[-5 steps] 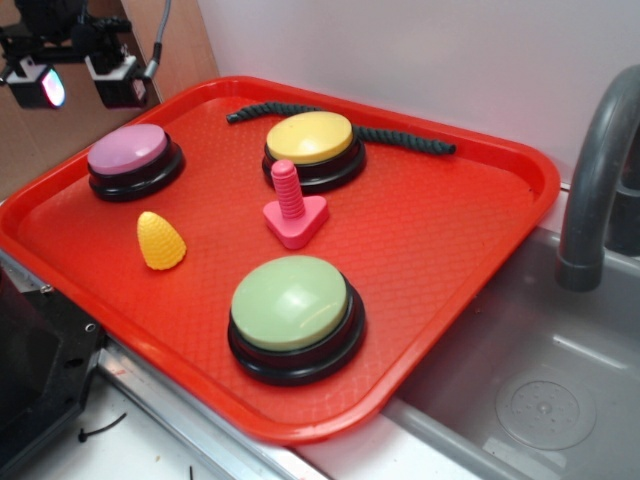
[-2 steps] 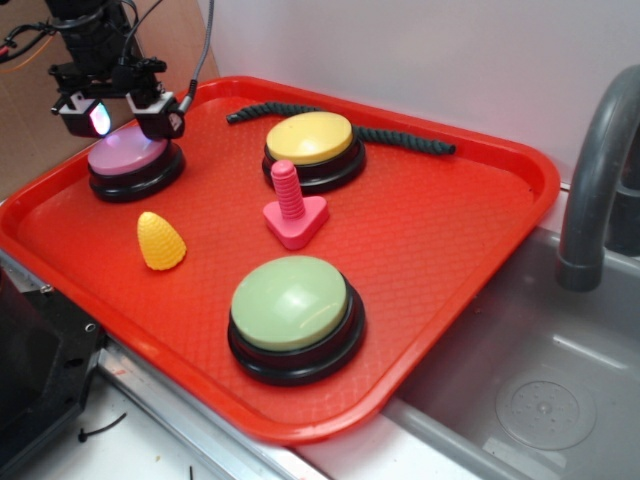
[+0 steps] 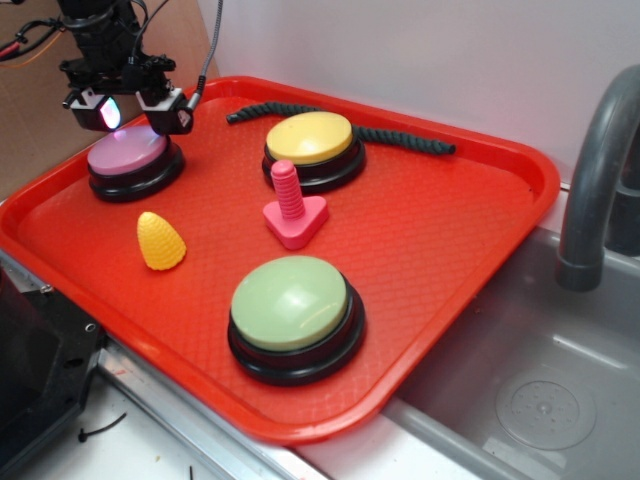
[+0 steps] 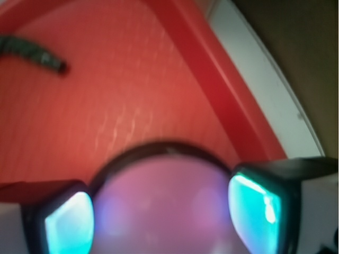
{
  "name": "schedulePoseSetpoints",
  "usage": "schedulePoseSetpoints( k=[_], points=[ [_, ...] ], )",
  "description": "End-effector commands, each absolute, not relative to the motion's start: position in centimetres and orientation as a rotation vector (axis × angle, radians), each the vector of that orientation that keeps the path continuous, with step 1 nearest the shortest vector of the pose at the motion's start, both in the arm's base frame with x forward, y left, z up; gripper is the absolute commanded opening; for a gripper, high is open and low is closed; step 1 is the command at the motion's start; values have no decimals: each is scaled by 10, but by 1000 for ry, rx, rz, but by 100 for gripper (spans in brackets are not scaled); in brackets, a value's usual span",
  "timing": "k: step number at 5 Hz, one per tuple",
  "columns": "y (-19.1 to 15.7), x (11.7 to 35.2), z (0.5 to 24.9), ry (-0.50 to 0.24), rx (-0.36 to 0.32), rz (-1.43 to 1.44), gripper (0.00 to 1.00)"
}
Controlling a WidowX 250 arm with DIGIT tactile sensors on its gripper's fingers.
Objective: Push the pink button.
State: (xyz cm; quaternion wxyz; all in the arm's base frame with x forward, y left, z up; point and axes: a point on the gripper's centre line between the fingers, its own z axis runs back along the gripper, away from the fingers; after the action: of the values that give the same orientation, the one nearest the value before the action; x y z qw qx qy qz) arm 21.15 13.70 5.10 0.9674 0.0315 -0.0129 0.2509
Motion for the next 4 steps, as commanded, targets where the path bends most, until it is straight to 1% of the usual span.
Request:
schedulePoseSetpoints(
  k=[1, 2, 3, 4],
  points=[
    [144, 198, 99, -48, 122, 513, 100],
    [141, 192, 116, -74, 98, 525, 100],
    [139, 190, 124, -82, 85, 524, 100],
    [136, 188, 133, -76, 112, 531, 100]
  ],
)
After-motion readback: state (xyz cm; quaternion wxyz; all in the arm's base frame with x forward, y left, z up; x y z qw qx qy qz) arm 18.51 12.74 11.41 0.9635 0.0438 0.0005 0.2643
